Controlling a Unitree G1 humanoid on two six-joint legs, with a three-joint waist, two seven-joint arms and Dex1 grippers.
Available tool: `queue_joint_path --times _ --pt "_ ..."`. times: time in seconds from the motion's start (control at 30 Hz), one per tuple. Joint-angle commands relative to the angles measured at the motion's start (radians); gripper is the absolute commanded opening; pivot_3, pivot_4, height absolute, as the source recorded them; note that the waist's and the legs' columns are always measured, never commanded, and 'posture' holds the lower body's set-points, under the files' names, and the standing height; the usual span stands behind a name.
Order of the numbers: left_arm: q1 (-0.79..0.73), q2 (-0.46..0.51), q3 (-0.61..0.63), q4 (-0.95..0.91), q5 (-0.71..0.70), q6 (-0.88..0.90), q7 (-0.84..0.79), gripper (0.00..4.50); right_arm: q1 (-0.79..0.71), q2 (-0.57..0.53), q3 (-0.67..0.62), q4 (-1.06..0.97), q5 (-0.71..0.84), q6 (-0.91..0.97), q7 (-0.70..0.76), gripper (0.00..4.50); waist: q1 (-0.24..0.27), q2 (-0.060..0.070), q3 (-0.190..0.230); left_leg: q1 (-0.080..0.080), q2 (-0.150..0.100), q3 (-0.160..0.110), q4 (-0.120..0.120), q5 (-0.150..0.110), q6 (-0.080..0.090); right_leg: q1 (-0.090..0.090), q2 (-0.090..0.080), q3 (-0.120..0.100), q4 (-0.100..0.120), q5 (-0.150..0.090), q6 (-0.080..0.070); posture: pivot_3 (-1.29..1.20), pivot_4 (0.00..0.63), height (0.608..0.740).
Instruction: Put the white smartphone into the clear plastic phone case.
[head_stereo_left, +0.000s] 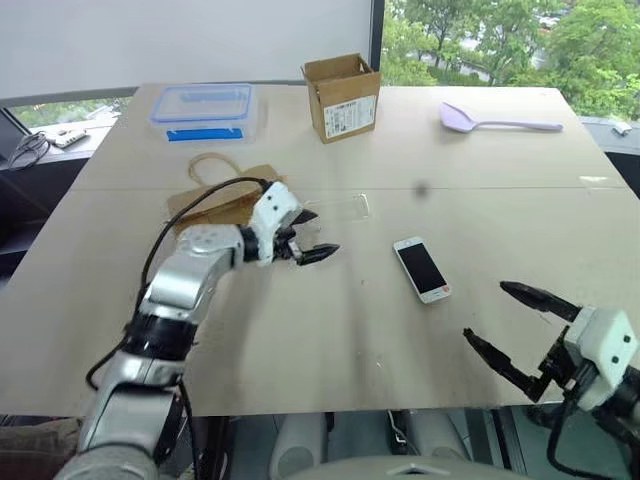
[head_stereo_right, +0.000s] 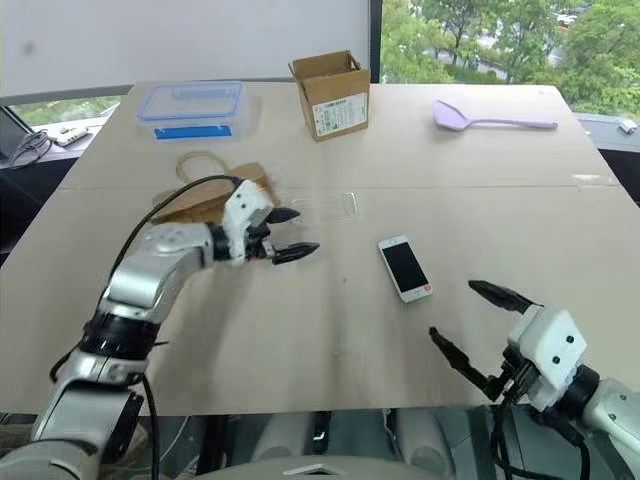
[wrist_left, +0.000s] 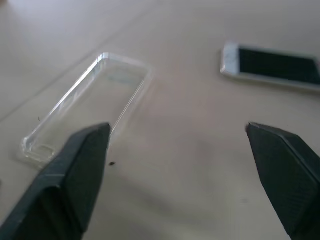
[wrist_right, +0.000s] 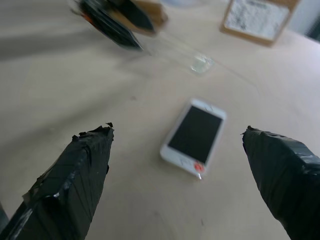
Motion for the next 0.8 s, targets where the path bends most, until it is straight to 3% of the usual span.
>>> queue_joint_path --times 0.03,0.07,0.17,0.3,0.33,0.4,0.43,0.67,0.8 --pt "-0.126 -0.056 -0.062 0.231 0.106 -0.101 -0.01 4.44 -0.023 -0.027 -0.01 -0.082 0.045 0.022 -0.027 4.5 0.002 0.0 0.0 -0.001 0.0 0.0 0.001 0.0 0.0 0.0 0.0 0.0 0.0 0.0 0.0 0.0 0.15 0.74" --pt "-0.163 -0.079 -0.07 0.31 0.126 -0.119 -0.007 4.44 -0.027 -0.031 -0.009 -0.09 0.045 0.028 -0.035 4.5 0.001 0.0 0.0 -0.003 0.0 -0.001 0.002 0.0 0.0 -0.001 0.0 -0.001 0.0 0.0 0.0 0.0 0.15 0.74" --pt "-0.245 -0.127 -0.094 0.508 0.187 -0.216 -0.02 3.63 -0.027 -0.037 0.009 -0.104 0.027 0.034 -0.064 4.5 0.003 -0.002 0.0 -0.005 0.0 -0.001 0.004 -0.001 0.001 -0.002 0.0 -0.001 -0.001 0.0 0.0 0.0 0.15 0.74" --pt "-0.281 -0.149 -0.088 0.618 0.207 -0.292 -0.076 1.81 -0.015 -0.039 0.043 -0.105 0.012 0.02 -0.101 4.5 0.002 -0.002 -0.001 -0.005 0.0 -0.001 0.004 -0.001 0.002 -0.001 0.0 -0.001 0.0 0.0 0.0 0.0 0.15 0.74" --pt "-0.277 -0.148 -0.08 0.618 0.202 -0.305 -0.099 1.26 -0.013 -0.039 0.053 -0.105 0.005 0.018 -0.109 4.5 0.002 -0.002 -0.001 -0.005 0.0 -0.001 0.004 -0.001 0.002 -0.001 0.0 -0.001 0.0 0.0 0.0 0.0 0.15 0.74" --pt "-0.25 -0.129 -0.068 0.578 0.183 -0.302 -0.161 0.69 -0.012 -0.039 0.073 -0.105 -0.007 0.016 -0.12 4.5 0.002 -0.002 -0.001 -0.004 0.0 -0.001 0.004 -0.001 0.002 -0.001 0.0 -0.001 0.0 0.0 0.0 0.0 0.15 0.74" --pt "-0.223 -0.114 -0.057 0.526 0.162 -0.287 -0.201 0.16 -0.012 -0.04 0.08 -0.105 -0.012 0.016 -0.124 4.5 -0.001 -0.002 -0.001 -0.004 0.0 -0.001 0.004 -0.001 0.002 -0.001 0.0 -0.001 0.0 0.0 0.0 0.0 0.15 0.74" --pt "0.1 0.038 -0.025 -0.055 0.033 -0.1 -0.34 0.06 -0.042 -0.05 0.126 -0.071 -0.025 0.032 -0.122 4.5 -0.016 -0.002 -0.002 -0.003 0.002 0.0 0.005 -0.001 0.002 -0.001 0.0 0.0 0.001 0.0 0.0 0.0 0.15 0.74" --pt "0.15 0.026 -0.033 -0.164 0.039 -0.056 -0.285 0.06 -0.083 -0.071 0.159 -0.037 -0.035 0.033 -0.106 4.5 -0.01 -0.002 -0.002 -0.004 0.002 -0.001 0.006 -0.001 0.002 -0.001 -0.001 -0.001 0.002 0.0 0.0 0.0 0.15 0.74"
